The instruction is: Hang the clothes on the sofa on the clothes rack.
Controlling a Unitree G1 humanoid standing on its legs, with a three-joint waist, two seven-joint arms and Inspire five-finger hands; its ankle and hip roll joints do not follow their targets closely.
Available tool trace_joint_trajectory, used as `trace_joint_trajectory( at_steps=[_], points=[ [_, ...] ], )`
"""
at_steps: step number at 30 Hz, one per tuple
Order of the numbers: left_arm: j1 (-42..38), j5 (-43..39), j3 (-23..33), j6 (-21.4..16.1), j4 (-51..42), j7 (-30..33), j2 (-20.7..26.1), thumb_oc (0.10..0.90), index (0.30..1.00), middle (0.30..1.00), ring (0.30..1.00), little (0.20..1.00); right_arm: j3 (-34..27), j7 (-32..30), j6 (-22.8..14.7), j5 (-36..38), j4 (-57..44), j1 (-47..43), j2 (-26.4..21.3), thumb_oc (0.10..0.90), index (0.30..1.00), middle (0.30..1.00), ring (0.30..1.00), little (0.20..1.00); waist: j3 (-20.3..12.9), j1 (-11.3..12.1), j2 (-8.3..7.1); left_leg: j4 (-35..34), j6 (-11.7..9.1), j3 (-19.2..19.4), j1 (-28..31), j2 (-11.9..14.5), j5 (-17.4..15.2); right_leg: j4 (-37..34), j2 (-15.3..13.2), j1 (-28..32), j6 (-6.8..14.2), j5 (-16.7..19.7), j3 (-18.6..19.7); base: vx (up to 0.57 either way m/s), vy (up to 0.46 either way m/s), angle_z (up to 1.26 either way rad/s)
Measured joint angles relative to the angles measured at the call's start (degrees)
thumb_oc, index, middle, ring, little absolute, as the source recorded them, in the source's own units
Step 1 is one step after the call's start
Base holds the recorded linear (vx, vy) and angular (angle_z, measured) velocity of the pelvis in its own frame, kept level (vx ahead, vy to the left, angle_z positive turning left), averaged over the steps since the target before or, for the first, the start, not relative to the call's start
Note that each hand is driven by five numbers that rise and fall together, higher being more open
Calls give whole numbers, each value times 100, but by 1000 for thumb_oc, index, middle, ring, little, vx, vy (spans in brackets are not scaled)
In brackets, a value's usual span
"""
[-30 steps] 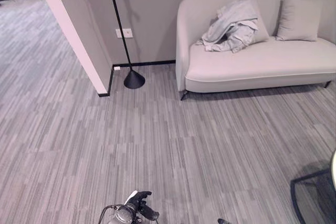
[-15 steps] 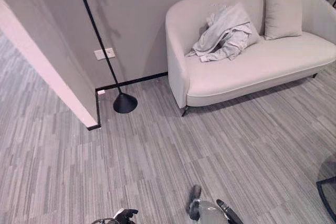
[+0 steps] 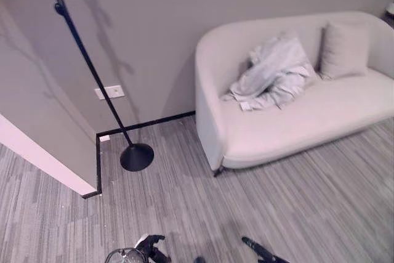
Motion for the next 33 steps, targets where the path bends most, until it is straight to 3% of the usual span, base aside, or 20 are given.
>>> trace_joint_trajectory(
  at_steps=[1, 3, 4, 5, 6, 7, 9, 10, 11, 13, 15, 19, 20, 22, 23, 25, 27, 29, 31, 33],
  points=[
    [-114, -23, -131, -35, -97, 7, 0, 800, 900, 900, 900, 900, -6, -5, 16, -66, 140, -101, -21, 800, 900, 900, 900, 900, 43, 56, -110, -718, 64, -67, -331, -580, -88, -55, -254, 179, 150, -53, 34, 322, 0, -22],
    [-89, -209, -94, -198, -244, 1, -248, 800, 900, 900, 900, 900, 111, -20, 10, -93, 244, -142, -263, 800, 900, 900, 900, 900, 162, 58, 260, -3272, -38, 17, -300, -1287, 83, -68, -309, 852, 816, -251, 25, 274, -27, -71],
    [250, -378, -151, -213, 5, 6, -556, 800, 900, 900, 900, 900, 308, 21, -20, -166, 165, 292, -409, 800, 900, 900, 900, 900, -178, 58, 1070, -4459, 799, 144, 123, -1164, 2058, 423, 307, 1337, 1358, -704, 23, 123, -45, -29],
    [203, -387, -293, -199, 217, 5, -534, 800, 900, 900, 900, 900, 310, -78, -123, -163, 3, 680, -267, 800, 900, 900, 900, 900, -306, -126, 1057, -4298, 1233, 412, 381, -1033, 1074, 1052, 444, 1282, 1472, -979, -291, 219, -77, 11],
    [164, -390, -249, -204, 327, 37, -502, 800, 900, 900, 900, 900, 331, -37, -73, -242, -61, 767, -70, 800, 900, 900, 900, 900, -383, -68, 957, -4750, 889, 145, 716, -1085, 803, 1619, 247, 1049, 1295, -1388, -496, 97, -39, 34],
    [214, -394, -66, -214, 366, 44, -417, 800, 900, 900, 900, 900, 355, 69, -22, -383, 113, 689, 12, 800, 900, 900, 900, 900, -471, 68, 666, -5350, 753, 157, 928, -1270, 888, 2015, -79, 516, 1272, -1524, -574, 94, -45, 6],
    [208, -408, 300, -194, 696, -5, -342, 800, 900, 900, 900, 900, 350, 16, 42, -444, 147, 660, 146, 800, 900, 900, 900, 900, -450, 79, 401, -5922, 712, 137, 1231, -1412, 852, 3037, -291, 72, 1423, -1433, -969, 23, -35, 0],
    [284, -563, 555, -118, 801, -20, -270, 800, 900, 900, 900, 900, 337, 19, 42, -449, 57, 611, 159, 800, 900, 900, 900, 900, -436, 73, 313, -6197, 671, 168, 1413, -1372, 824, 3932, -527, -345, 1576, -1197, -1270, 37, -92, 5],
    [356, -651, 609, -27, 898, 5, -216, 800, 900, 900, 900, 900, 341, 26, 24, -516, -22, 629, 148, 800, 900, 900, 900, 900, -402, 55, 322, -6369, 657, 67, 1583, -1309, 866, 4385, -754, -522, 1601, -1406, -1363, 14, -132, 0],
    [398, -908, 866, 27, 1087, 9, -215, 800, 900, 900, 900, 900, 382, 1, -9, -721, -72, 601, 77, 800, 900, 900, 900, 900, -356, 261, 374, -6255, 669, -124, 1810, -1343, 963, 4425, -1409, -477, 1629, -1768, -1684, -59, -116, 1],
    [325, -994, 795, 43, 982, 125, -203, 800, 900, 900, 900, 900, 387, -31, 24, -1026, -97, 511, -73, 800, 900, 900, 900, 900, -344, 348, 571, -6019, 782, -379, 1695, -1312, 734, 3090, -2342, -281, 1702, -1508, -1793, -92, -193, 94],
    [358, -1063, 916, 42, 1004, 219, -171, 800, 900, 900, 900, 900, 325, -110, 155, -1221, 115, 332, -130, 800, 900, 900, 900, 900, -276, 550, 642, -6064, 677, -383, 1719, -1215, 694, 1866, -2835, -27, 1953, -521, -1125, -136, -332, 69],
    [535, -1118, 961, 48, 1037, 276, -116, 800, 900, 900, 900, 900, 341, -108, 167, -1231, 117, 314, -87, 800, 900, 900, 900, 900, -271, 563, 520, -6075, 500, -316, 1739, -1222, 769, 1834, -2943, 111, 2158, -201, -970, -244, -586, 57],
    [741, -1358, 1239, 41, 1170, 391, -36, 800, 900, 900, 900, 900, 395, -83, 159, -1302, -1, 418, 152, 800, 900, 900, 900, 900, -393, 578, 192, -6043, 240, -375, 1701, -1237, 888, 1821, -2750, 300, 2337, -207, -890, -274, -514, 37],
    [875, -1449, 1265, 46, 1115, 435, 33, 800, 900, 900, 900, 900, 448, -71, 156, -1323, -134, 538, 296, 800, 900, 900, 900, 900, -492, 734, 47, -5973, 232, -314, 1505, -1166, 810, 1605, -2674, 244, 2197, -351, -1010, -315, -512, -19],
    [1047, -1565, 1384, 56, 1107, 479, 84, 800, 900, 900, 900, 900, 634, 40, 68, -1426, -217, 441, 505, 800, 900, 900, 900, 900, -567, 862, -125, -6037, -91, -222, 1377, -836, 1000, 897, -2264, 306, 2274, -647, -1075, -278, -479, -47],
    [1215, -1727, 1529, 29, 1076, 505, -86, 800, 900, 900, 900, 900, 940, 125, 30, -1548, -277, 341, 449, 800, 900, 900, 900, 900, -622, 896, 7, -6192, -335, -291, 1366, -293, 1157, 467, -1664, 386, 2094, -426, -1056, -239, -465, -26],
    [1440, -1892, 1599, 31, 1139, 504, -120, 800, 900, 900, 900, 900, 984, 100, 11, -1533, -445, 401, 330, 800, 900, 900, 900, 900, -671, 842, 151, -6226, -657, -436, 1427, 417, 1392, 438, -881, 451, 1653, -491, -997, -240, -506, -3],
    [1562, -1946, 1576, 49, 1193, 501, -202, 800, 900, 900, 900, 900, 981, 44, -32, -1479, -371, 589, 257, 800, 900, 900, 900, 900, -702, 830, 261, -6139, -392, -524, 1429, 779, 1390, 507, -412, 519, 1393, -548, -1034, -216, -437, 7],
    [1602, -1932, 1463, 58, 1210, 473, -179, 800, 900, 900, 900, 900, 948, -5, -62, -1400, -349, 678, 208, 800, 900, 900, 900, 900, -691, 817, 275, -6034, -257, -500, 1264, 1061, 1878, 575, -173, 490, 1074, -624, -1127, -200, -309, 19]
  ],
)
